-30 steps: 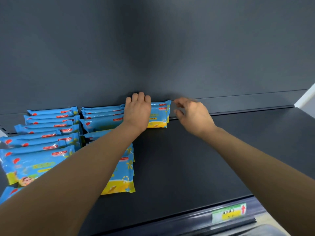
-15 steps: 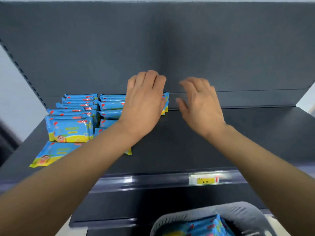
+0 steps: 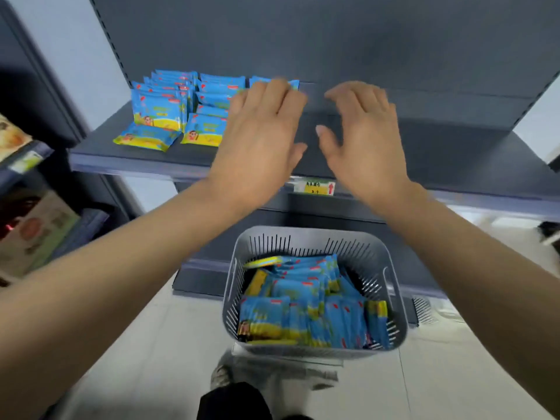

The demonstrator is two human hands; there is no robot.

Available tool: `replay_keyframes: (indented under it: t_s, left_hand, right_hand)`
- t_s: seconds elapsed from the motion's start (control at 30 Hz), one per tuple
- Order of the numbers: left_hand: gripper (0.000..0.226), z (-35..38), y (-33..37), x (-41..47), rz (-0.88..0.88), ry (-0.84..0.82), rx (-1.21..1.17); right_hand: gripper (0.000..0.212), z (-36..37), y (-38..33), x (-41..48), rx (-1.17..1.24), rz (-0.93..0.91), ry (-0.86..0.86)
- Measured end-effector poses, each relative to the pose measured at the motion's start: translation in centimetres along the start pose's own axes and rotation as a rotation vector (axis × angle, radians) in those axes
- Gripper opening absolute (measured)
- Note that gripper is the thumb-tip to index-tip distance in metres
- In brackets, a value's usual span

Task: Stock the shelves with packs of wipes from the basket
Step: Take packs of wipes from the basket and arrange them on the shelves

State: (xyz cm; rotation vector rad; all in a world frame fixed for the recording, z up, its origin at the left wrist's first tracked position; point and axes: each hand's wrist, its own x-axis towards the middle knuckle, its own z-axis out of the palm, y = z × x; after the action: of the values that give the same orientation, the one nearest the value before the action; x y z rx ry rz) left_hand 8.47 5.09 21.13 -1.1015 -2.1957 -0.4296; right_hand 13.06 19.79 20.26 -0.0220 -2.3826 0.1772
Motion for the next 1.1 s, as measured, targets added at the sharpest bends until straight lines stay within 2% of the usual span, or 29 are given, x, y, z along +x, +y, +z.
replay_keyframes:
  t_s: [0.17, 0.3, 0.4, 0.57, 0.73, 0.87, 1.1]
  left_hand:
    - [0.043, 5.4, -0.8, -4.9, -0.076, -0.433, -0.110]
    - [0.041, 10.2, -1.3, -10.6, -0.060, -0.807, -0.132]
    - [0.042, 13.0, -1.7, -13.6, -0.079, -0.971, -0.152]
    - [0.050, 17.0, -2.4, -16.7, -0.095, -1.176, -0.126]
    - [0.073, 20.5, -2.6, -18.8, -0.114, -1.391, -0.082]
    - [0.083, 22.0, -2.6, -19.7, -0.101, -1.439, -0.070]
    - [0.054, 22.4, -2.9, -19.0, -0.135, -1.517, -0.087]
  right_hand:
    - [0.038, 4.8, 1.7, -5.6, -0.001, 0.091, -0.341]
    - [0.039, 9.5, 3.3, -10.8, 0.003, 0.105, -0.729]
    - [0.037, 12.2, 4.5, -14.1, 0.005, 0.143, -0.936]
    - [0.045, 15.7, 5.6, -17.2, 0.028, 0.217, -1.163]
    - [0.049, 19.0, 6.3, -18.5, 0.014, 0.243, -1.317]
    - [0.056, 20.7, 6.0, -19.4, -0.065, 0.201, -1.325]
    - [0.045, 21.5, 5.8, -19.1, -0.051, 0.220, -1.264]
